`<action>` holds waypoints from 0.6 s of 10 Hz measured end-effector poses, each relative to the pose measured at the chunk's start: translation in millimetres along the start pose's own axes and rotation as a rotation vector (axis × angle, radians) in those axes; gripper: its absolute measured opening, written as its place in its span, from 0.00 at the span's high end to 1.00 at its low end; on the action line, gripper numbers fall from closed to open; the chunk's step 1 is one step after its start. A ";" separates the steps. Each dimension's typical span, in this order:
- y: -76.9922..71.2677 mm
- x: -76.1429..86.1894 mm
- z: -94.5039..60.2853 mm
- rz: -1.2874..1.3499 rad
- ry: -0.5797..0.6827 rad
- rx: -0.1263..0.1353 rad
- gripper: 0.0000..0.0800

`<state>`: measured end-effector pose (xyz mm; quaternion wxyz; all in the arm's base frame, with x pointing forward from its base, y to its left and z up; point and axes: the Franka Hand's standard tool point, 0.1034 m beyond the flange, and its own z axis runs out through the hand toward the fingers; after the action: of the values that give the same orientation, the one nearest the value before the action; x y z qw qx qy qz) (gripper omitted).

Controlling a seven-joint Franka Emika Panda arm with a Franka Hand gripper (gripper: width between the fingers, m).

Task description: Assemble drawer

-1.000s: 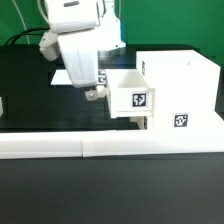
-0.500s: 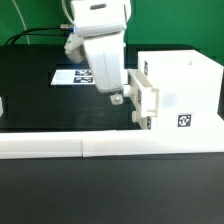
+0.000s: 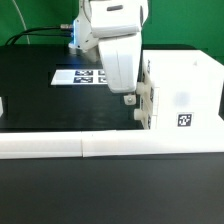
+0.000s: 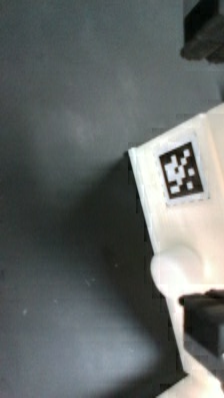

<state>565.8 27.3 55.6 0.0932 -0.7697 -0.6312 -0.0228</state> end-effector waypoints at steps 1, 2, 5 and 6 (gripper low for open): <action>0.8 -11.7 -1.4 -0.008 -0.002 0.000 0.19; -0.1 -30.1 -3.9 -0.001 -0.008 -0.005 0.19; -16.3 -50.1 -8.0 0.121 -0.030 -0.067 0.19; -16.0 -51.1 -6.9 0.115 -0.030 -0.060 0.19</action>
Offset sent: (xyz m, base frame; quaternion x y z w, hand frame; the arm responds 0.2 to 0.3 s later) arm -0.0384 -0.0409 0.0129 -0.0709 -0.0412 0.0854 0.9930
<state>540.4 -20.4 56.4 0.0618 -0.8073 -0.5864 -0.0250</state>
